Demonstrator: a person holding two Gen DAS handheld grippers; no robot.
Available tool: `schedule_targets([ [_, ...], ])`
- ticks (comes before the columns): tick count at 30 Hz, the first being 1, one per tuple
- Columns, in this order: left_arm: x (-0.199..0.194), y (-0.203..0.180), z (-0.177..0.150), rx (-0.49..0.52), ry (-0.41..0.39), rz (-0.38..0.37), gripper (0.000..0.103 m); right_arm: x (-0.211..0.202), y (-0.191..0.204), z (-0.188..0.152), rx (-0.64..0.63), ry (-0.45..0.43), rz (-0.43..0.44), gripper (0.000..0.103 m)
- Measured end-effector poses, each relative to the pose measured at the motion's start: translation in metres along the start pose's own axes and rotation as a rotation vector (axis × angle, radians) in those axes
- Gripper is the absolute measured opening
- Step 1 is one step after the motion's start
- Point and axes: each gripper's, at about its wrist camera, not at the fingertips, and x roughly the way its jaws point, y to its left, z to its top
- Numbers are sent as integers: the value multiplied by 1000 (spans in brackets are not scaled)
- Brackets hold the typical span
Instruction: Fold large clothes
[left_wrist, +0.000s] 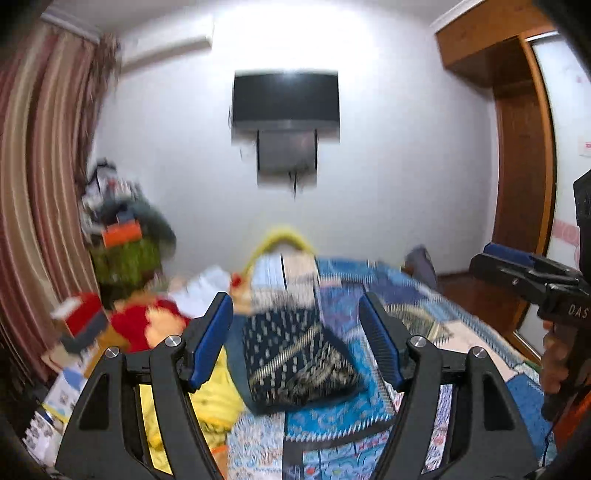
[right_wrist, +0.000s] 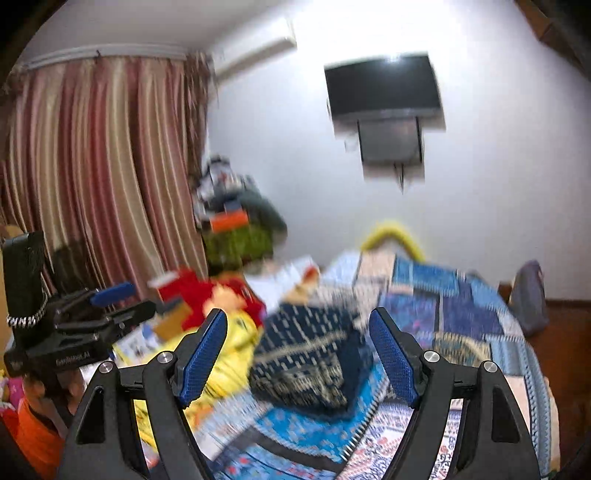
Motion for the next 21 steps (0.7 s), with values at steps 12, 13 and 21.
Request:
schedule_targets([
  [12,-66,-30,-9,-33,-136,-14,70,-80,43,-18,22,-131,-17,77],
  [13,-66,-31,-10,-32,-134,-5,71,-83,44,-19,19,-132,-33,77],
  [21,-68,-37,-19,-37,-127,22,93,-92,46,-30,29,-120,-102,91],
])
